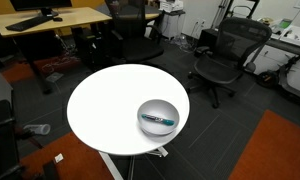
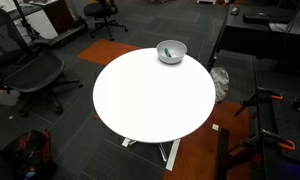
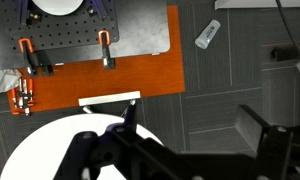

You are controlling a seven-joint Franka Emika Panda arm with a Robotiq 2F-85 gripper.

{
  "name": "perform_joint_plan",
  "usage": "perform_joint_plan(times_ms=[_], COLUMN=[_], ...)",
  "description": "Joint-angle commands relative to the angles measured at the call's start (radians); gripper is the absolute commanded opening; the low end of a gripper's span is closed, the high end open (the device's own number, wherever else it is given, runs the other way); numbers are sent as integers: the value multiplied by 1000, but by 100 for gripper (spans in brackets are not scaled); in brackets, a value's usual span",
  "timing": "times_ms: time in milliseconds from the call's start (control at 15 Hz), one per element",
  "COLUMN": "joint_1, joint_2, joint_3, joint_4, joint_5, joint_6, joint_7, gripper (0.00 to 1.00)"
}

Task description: Put the marker on the table

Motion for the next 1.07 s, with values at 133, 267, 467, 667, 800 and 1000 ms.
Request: perform_joint_plan(times_ms=[133,267,467,667,800,1000], joint_1=[-97,-133,-185,-224,-241,-259], joint_2=[19,38,69,107,137,184], joint_3=[-7,-14,-27,-42,-57,-86], joint_4=[-18,-27,-40,-51,-55,-57], joint_5=[-32,-43,-64,-88,-105,-120], joint_6=[5,12,34,68,91,134], joint_7=[76,97,146,212,251,308], gripper=[100,100,100,100,100,100])
